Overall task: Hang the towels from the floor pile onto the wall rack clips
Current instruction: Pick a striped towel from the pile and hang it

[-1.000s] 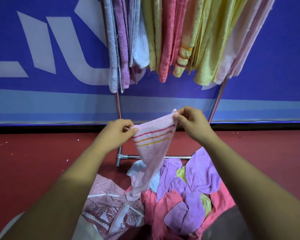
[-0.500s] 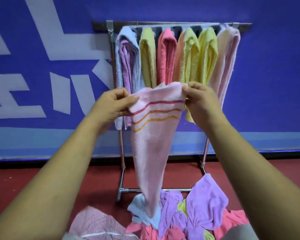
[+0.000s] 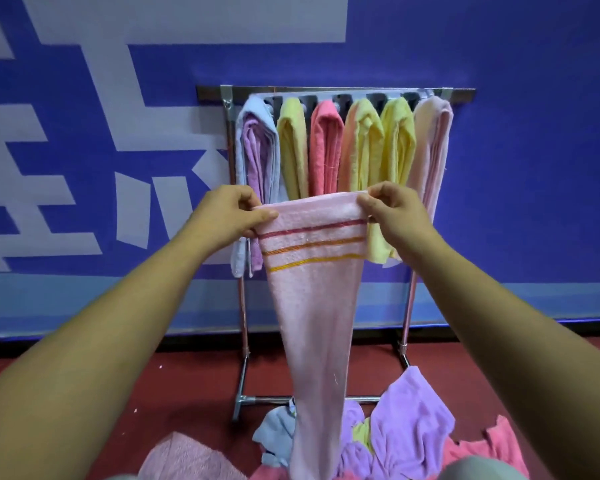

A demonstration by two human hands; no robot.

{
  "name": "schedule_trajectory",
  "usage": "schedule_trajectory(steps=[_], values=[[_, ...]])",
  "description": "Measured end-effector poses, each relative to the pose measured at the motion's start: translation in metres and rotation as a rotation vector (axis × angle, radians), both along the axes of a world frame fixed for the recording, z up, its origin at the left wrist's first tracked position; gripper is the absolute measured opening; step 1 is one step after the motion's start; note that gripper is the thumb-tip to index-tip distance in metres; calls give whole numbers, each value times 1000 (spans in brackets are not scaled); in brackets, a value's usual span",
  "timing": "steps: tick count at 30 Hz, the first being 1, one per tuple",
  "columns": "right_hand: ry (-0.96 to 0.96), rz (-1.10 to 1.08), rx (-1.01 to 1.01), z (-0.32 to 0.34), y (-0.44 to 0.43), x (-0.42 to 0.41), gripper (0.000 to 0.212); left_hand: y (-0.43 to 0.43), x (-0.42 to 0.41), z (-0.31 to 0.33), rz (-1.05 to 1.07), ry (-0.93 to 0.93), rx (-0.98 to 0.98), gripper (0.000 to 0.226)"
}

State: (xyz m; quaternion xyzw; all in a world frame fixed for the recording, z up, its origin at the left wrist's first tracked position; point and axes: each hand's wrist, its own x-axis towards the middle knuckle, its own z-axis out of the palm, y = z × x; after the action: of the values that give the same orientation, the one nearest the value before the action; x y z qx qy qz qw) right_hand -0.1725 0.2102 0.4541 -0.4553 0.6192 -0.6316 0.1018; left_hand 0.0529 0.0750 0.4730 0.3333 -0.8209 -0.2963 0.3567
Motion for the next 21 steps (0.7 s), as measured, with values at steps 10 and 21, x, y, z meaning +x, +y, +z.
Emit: schedule_trajectory(steps=[10,21], values=[[85,-58,81,-9,10,-6,13,3,-7,-1,-84,-23,-43,12],[10,-85,68,-11,7,-17,24,15,-11,1,-359,-85,66,11]])
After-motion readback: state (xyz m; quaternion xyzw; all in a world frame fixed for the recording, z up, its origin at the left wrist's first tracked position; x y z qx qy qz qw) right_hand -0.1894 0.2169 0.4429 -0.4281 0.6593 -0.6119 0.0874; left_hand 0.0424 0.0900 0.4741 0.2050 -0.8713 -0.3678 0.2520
